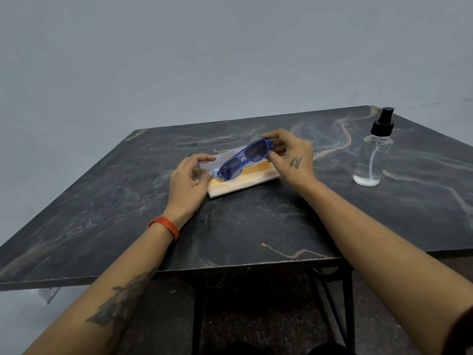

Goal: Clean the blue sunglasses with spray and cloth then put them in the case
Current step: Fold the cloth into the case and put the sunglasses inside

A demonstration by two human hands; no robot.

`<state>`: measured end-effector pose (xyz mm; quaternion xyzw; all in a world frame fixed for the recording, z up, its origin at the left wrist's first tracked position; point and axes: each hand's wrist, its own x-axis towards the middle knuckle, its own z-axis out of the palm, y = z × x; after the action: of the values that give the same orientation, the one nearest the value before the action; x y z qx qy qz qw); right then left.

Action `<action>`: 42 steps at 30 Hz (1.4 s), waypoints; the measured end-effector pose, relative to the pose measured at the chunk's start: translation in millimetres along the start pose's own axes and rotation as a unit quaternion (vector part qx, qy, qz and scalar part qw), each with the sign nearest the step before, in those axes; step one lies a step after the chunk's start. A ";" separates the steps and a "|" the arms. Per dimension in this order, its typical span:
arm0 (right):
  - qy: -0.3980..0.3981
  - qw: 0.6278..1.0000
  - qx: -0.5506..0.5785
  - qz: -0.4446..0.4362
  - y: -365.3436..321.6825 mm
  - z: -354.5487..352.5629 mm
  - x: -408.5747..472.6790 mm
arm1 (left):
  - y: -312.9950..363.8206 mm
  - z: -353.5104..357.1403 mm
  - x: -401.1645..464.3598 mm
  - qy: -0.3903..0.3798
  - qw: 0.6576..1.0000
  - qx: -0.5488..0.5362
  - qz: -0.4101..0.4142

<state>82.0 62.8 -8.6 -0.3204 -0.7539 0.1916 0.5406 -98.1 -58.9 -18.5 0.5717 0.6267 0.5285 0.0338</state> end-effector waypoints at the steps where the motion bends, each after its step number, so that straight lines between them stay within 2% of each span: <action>1: 0.003 1.000 -0.018 -0.010 1.0 -0.9 0.3 | 0.3 -0.4 -0.2 0.000 1.000 -0.004 -0.002; 8: -0.011 0.987 -0.128 -0.099 8.0 -7.5 2.0 | 2.6 -0.4 -0.9 -0.006 1.000 -0.019 -0.005; 15: -0.023 0.981 -0.151 -0.119 5.9 -9.3 0.5 | 3.4 -1.5 -1.9 -0.008 1.000 -0.024 -0.014; 19: -0.016 0.996 -0.063 -0.060 3.0 -10.2 2.4 | 3.2 -0.3 -1.9 -0.007 1.000 -0.021 -0.011; 22: -0.051 0.997 0.011 0.050 -2.0 -13.5 5.5 | 2.7 0.1 -1.8 -0.004 1.000 -0.025 -0.012; 25: -0.080 0.973 0.140 0.163 -8.1 -16.2 7.0 | 2.8 -0.3 -1.8 -0.001 1.000 -0.026 -0.013; 27: -0.082 0.953 0.210 0.200 -11.0 -18.7 7.8 | 3.1 -1.3 -1.6 0.001 1.000 -0.028 -0.013; 37: -0.087 0.940 0.252 0.211 -2.5 -20.0 6.0 | 3.1 -1.7 -3.4 -0.012 0.999 -0.032 -0.015; 42: -0.091 0.960 0.187 0.186 -0.6 -16.4 5.8 | 2.9 -0.5 -3.3 -0.015 0.999 -0.032 -0.012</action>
<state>96.0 65.4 1.4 -0.3293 -0.6778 0.4543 0.4751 -95.4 -62.3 -18.1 0.5705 0.6159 0.5391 0.0676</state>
